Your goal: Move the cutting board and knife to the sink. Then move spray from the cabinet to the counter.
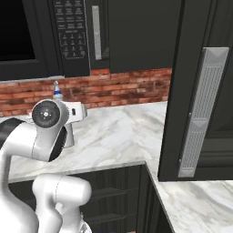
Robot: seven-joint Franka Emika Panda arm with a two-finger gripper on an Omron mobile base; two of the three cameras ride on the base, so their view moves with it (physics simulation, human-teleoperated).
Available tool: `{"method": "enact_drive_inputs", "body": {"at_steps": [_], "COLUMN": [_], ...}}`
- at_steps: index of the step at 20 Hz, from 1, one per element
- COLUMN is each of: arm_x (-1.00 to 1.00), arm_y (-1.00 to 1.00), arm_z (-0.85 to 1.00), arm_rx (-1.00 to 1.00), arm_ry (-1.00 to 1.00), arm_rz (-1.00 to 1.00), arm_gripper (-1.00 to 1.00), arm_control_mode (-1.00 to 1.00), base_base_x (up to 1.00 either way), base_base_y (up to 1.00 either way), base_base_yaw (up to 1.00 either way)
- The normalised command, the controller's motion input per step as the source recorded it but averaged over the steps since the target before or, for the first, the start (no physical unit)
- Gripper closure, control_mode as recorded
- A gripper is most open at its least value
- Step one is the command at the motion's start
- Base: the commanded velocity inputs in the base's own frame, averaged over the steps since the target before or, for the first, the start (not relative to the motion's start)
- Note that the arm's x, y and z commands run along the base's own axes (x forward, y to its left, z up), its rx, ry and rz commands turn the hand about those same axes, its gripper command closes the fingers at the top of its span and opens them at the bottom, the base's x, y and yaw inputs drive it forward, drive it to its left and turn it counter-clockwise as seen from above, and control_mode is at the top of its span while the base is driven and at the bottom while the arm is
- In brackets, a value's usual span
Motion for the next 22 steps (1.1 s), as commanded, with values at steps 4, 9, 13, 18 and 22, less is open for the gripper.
{"method": "enact_drive_inputs", "body": {"at_steps": [4, 9, 13, 18, 22], "arm_x": [0.42, 0.35, 0.25, 0.31, 0.29], "arm_y": [-0.16, -0.25, -0.21, -0.21, -0.02], "arm_z": [-0.58, -0.50, -0.44, -0.36, -0.28], "arm_rx": [0.01, 0.04, 0.06, 0.07, 0.04], "arm_ry": [-0.03, -0.05, -0.11, -0.05, -0.01], "arm_rz": [0.08, 0.11, 0.12, 0.12, 0.06], "arm_gripper": [1.00, 1.00, 1.00, 1.00, 1.00], "arm_control_mode": [-1.00, -1.00, -1.00, -1.00, -1.00], "base_base_x": [0.00, 0.00, 0.00, 0.00, 0.00], "base_base_y": [0.00, 0.00, 0.00, 0.00, 0.00], "base_base_yaw": [0.00, 0.00, 0.00, 0.00, 0.00]}}
